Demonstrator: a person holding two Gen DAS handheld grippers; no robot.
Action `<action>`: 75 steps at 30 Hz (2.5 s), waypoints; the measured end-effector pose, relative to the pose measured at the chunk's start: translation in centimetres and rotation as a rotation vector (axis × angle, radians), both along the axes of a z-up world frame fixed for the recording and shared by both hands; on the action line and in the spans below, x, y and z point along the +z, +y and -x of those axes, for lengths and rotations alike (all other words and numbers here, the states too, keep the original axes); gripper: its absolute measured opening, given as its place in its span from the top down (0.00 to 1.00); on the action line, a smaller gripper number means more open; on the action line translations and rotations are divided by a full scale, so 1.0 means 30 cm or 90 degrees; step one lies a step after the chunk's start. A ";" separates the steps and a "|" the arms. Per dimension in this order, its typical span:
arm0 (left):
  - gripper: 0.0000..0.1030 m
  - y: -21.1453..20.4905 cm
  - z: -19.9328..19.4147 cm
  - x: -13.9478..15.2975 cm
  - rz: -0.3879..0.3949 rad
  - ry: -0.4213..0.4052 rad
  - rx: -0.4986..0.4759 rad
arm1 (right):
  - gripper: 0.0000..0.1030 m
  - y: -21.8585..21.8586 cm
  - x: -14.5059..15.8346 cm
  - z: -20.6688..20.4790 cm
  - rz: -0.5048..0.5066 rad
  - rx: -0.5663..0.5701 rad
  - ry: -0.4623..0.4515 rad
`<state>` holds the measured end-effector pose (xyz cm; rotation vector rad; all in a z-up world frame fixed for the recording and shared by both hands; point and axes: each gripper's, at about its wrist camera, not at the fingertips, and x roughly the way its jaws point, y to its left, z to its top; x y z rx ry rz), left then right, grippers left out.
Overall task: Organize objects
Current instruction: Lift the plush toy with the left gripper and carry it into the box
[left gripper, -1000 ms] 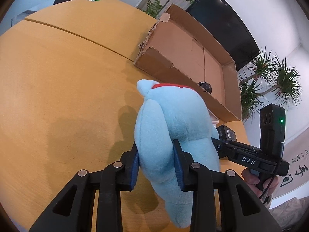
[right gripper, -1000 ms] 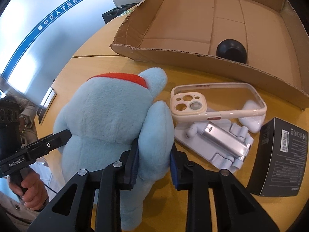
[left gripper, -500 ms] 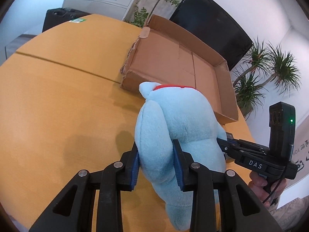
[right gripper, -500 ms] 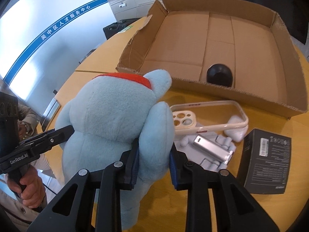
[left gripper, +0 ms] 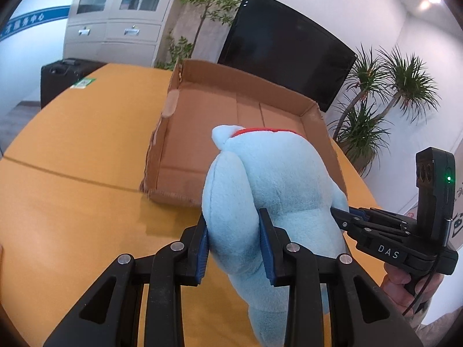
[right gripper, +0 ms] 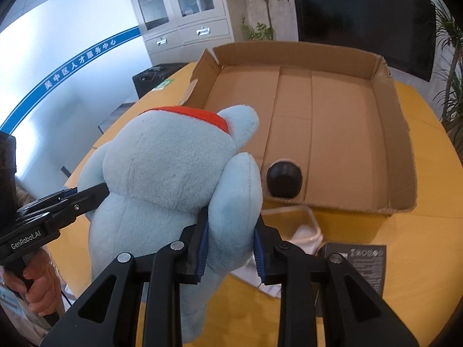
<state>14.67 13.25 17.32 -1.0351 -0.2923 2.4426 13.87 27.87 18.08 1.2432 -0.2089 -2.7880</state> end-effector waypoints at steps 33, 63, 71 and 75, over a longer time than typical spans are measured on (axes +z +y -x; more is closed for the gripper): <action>0.72 0.129 0.491 0.112 0.063 0.049 0.034 | 0.77 0.086 0.122 0.307 -0.030 -0.094 0.081; 0.72 0.143 0.639 -0.080 0.104 0.052 0.065 | 0.77 0.061 -0.074 0.455 -0.040 -0.105 0.087; 0.72 0.155 0.682 -0.139 0.117 0.032 0.074 | 0.77 0.057 -0.127 0.485 -0.047 -0.105 0.070; 0.72 0.155 0.696 -0.161 0.116 0.022 0.081 | 0.77 0.056 -0.138 0.494 -0.045 -0.096 0.065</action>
